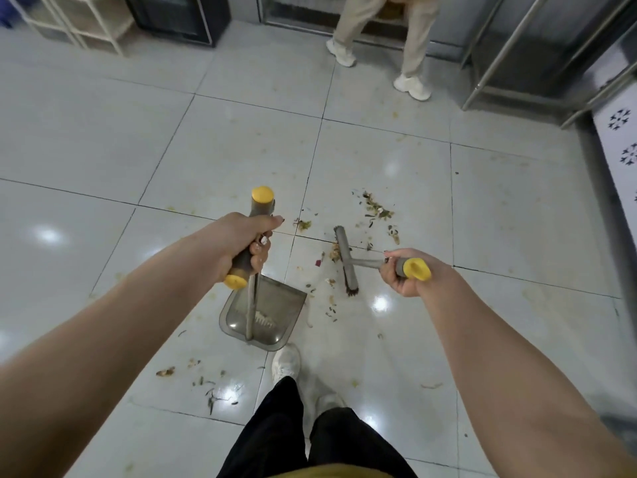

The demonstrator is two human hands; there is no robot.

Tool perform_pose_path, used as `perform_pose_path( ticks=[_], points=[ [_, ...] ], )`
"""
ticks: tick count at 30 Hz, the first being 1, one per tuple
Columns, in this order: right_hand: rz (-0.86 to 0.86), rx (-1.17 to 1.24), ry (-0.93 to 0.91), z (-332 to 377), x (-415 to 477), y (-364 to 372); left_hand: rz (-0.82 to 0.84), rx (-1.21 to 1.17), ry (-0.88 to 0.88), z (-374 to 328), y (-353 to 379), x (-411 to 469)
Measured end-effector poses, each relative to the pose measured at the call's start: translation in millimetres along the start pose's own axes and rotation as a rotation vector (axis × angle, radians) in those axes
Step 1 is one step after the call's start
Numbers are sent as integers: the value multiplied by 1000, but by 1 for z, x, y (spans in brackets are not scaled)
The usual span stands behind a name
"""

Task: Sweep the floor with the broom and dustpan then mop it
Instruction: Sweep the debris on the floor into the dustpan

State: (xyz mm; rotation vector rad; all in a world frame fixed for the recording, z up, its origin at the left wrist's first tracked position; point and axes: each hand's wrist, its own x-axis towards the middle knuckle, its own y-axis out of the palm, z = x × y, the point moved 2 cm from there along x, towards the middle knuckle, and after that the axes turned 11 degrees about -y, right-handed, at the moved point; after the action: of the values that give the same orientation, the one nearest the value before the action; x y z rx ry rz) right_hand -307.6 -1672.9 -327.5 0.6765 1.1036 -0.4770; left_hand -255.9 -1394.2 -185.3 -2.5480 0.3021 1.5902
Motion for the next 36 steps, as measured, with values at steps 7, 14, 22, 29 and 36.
perform_pose_path(
  ticks=[7, 14, 22, 29, 36],
  points=[
    [69, -241, 54, -46, -36, -32, -86, -62, 81, 69, 13, -48],
    [78, -448, 111, -97, -62, -32, -137, -151, 66, 142, 1, -98],
    [160, -608, 166, -183, -84, -2, -180, -316, 49, 234, -67, -141],
    [170, -736, 231, -286, -106, 44, -153, -432, 30, 330, -136, -187],
    [194, -826, 330, -371, -130, 83, -193, -560, -2, 404, -196, -222]
  ],
)
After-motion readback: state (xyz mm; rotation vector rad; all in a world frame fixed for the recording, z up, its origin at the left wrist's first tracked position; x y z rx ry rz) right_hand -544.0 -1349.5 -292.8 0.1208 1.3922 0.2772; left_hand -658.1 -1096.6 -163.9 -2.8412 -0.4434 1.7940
